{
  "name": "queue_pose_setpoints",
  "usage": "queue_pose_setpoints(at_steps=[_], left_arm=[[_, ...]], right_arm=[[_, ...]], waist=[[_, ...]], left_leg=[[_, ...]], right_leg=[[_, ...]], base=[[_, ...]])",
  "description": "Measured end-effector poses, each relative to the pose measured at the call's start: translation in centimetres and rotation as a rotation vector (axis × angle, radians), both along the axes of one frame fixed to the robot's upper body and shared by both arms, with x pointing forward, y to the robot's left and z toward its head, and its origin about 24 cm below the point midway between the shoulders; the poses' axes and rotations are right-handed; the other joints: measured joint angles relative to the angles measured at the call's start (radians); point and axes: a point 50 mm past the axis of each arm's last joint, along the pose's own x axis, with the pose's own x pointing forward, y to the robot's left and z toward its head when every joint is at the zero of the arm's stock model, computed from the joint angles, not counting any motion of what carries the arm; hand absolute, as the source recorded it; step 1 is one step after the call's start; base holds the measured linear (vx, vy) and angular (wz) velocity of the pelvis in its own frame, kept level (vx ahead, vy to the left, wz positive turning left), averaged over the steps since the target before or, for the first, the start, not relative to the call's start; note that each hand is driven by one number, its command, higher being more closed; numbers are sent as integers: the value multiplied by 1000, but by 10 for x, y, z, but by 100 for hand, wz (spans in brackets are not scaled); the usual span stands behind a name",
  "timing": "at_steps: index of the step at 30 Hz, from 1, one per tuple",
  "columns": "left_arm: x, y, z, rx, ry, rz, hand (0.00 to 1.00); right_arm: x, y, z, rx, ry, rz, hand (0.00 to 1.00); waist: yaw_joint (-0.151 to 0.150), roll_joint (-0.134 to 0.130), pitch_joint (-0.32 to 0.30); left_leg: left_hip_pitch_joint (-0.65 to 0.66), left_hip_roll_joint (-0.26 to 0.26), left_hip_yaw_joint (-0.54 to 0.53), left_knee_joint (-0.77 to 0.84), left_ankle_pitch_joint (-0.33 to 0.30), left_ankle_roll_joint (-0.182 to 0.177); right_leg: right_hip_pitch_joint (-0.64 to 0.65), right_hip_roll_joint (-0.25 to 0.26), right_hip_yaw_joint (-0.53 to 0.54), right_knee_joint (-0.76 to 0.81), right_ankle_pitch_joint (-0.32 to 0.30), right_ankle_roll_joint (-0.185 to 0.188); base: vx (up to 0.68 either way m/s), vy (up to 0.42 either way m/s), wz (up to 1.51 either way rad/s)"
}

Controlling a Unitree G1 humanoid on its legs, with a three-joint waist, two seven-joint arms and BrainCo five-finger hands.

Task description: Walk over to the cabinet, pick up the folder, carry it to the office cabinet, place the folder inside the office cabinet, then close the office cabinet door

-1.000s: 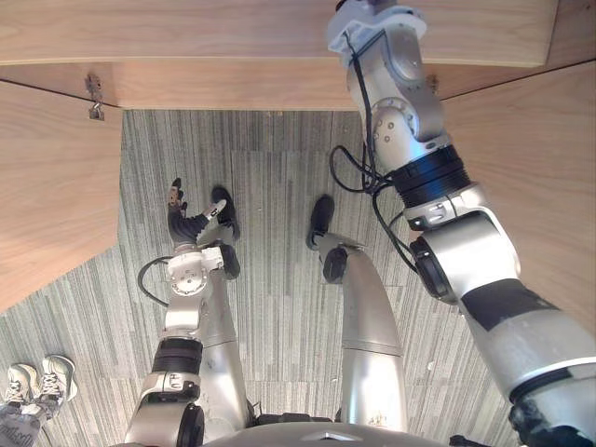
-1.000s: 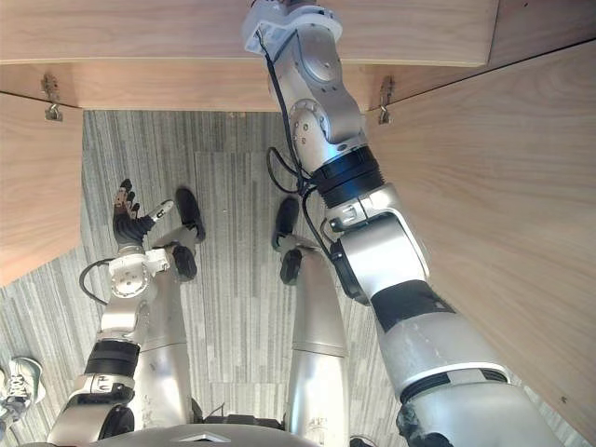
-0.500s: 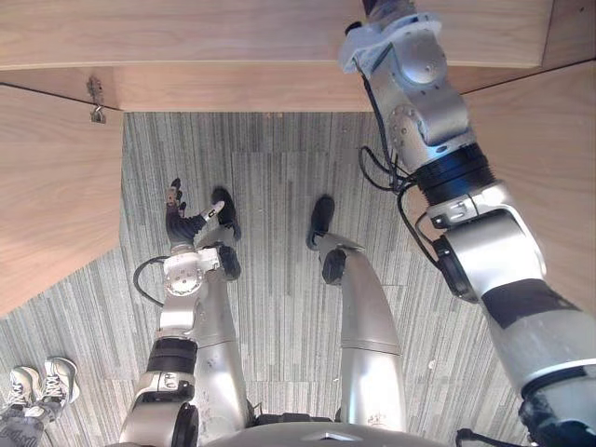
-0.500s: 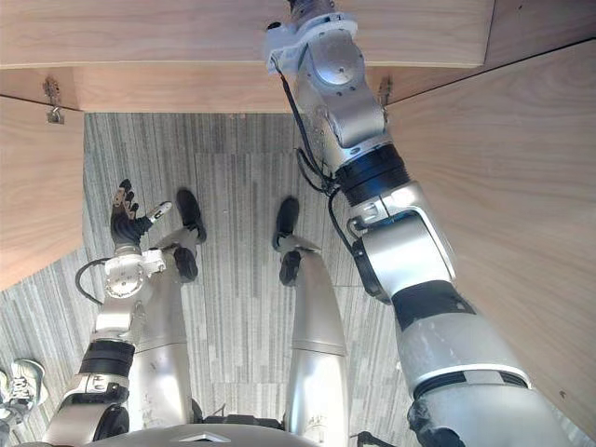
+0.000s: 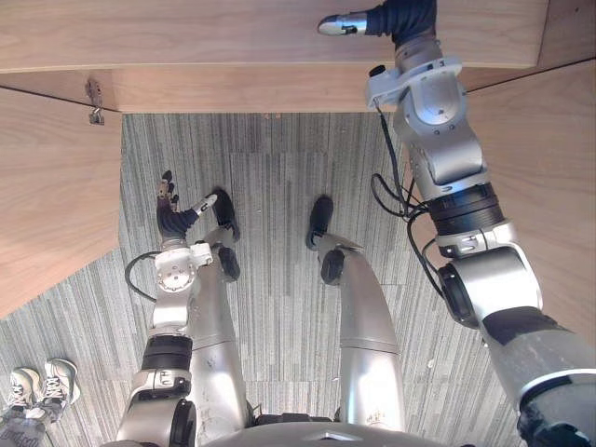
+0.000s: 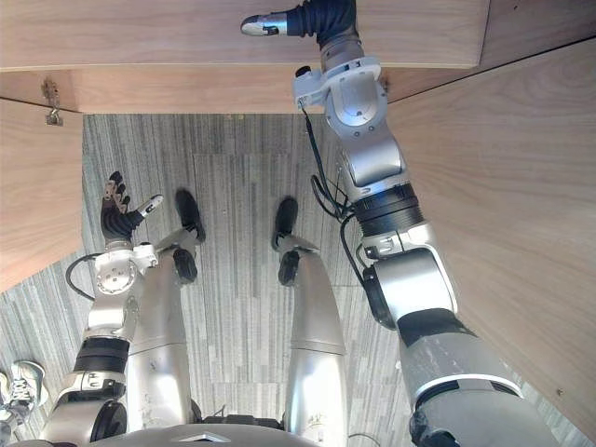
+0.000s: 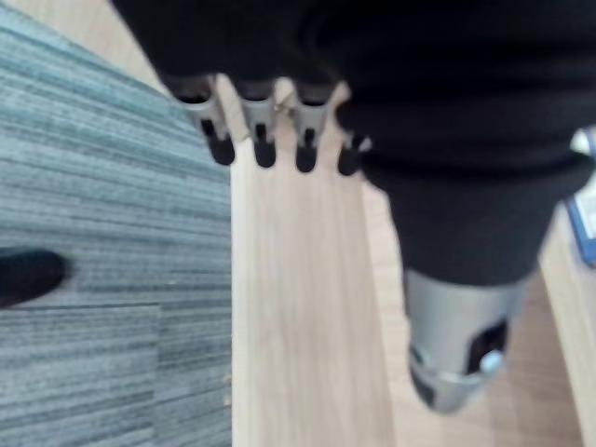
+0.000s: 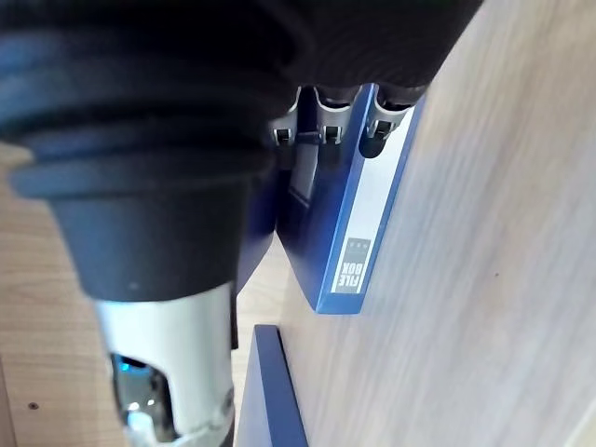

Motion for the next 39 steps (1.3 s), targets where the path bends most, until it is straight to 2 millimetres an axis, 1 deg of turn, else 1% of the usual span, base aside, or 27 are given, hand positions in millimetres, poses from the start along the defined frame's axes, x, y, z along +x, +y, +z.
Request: queue_pose_setpoints(at_steps=[2,5,7,9,12,17,23,26,27,28,29,30,34,35,39], left_arm=[[0,1,5,4,-21,-5,0],[0,3,12,5,-46,-6,0],[1,4,13,3,-45,-5,0],[2,6,17,1,-54,1,0],[1,6,29,22,-92,-3,0],[2,10,34,26,-96,12,0],[-1,15,44,33,-127,34,0],[-2,17,43,21,-128,48,0],[-2,17,42,19,-127,49,0],[-2,17,42,19,-126,50,0],[-2,17,40,17,-120,53,0],[-2,17,39,15,-116,54,0],[-4,15,27,26,-83,64,0],[-3,15,24,28,-72,62,0],[-1,8,17,37,-51,51,0]], right_arm=[[-1,-3,-4,12,3,-2,0],[1,-6,-12,-42,23,-50,0],[1,-7,-15,-65,24,-73,0],[-2,-9,-18,-86,19,-96,0],[-8,-12,-21,-134,0,-153,0],[-7,-13,-29,-194,4,-235,0],[-14,-19,-42,-191,8,-289,0],[-19,-22,-45,-121,4,-294,0],[-21,-24,-47,-98,-7,-303,100],[-22,-24,-48,-84,-11,-304,100],[-26,-27,-49,-22,-27,-306,100],[-27,-28,-50,-2,-37,-310,100],[-37,-29,-52,103,-117,-345,100],[-38,-29,-52,120,-129,-347,100],[-40,-30,-53,167,-151,-375,100]], waist=[[0,0,0],[0,0,0],[0,0,0],[1,0,0],[-1,0,0],[-2,0,0],[-4,0,0],[-7,0,0],[-6,0,0],[-6,0,0],[-6,-1,0],[-6,-1,0],[-8,-1,0],[-8,-1,1],[-3,-2,1]], left_leg=[[1,-1,0,-4,3,-1],[3,-1,0,-8,5,-2],[4,-1,1,-9,5,-2],[4,-1,0,-10,5,-2],[4,-2,0,-10,5,-2],[4,-3,0,-12,5,-2],[7,-8,1,-23,8,0],[7,-8,1,-22,10,-3],[7,-9,0,-22,9,-3],[7,-9,0,-22,9,-3],[6,-8,0,-21,9,-3],[6,-8,0,-20,9,-3],[-1,-6,-4,4,-5,5],[-3,-4,-5,12,-12,-3],[-16,-1,-11,44,-29,-1]], right_leg=[[0,-1,-1,-1,0,0],[0,-1,-1,-1,0,0],[0,-1,-1,-1,0,0],[0,-1,-1,-2,-1,0],[0,-1,-1,-2,-1,0],[0,-1,-1,-2,-1,0],[0,-5,-1,-5,-1,0],[0,-5,-1,-5,-1,1],[0,-5,-1,-5,-2,1],[0,-5,-1,-5,-2,1],[0,-5,-1,-4,-2,1],[0,-5,-1,-4,-2,1],[-1,-4,0,9,-7,3],[-1,-4,0,14,-8,2],[-9,-5,1,36,-18,3]], base=[[1,-17,1],[4,-38,1],[6,-41,0],[9,-36,1],[7,-24,0],[0,0,0],[6,-22,2],[6,-32,0],[4,-31,0],[4,-38,0],[0,0,0],[0,0,0],[0,0,0],[-10,-35,-2],[-10,-26,-1]])
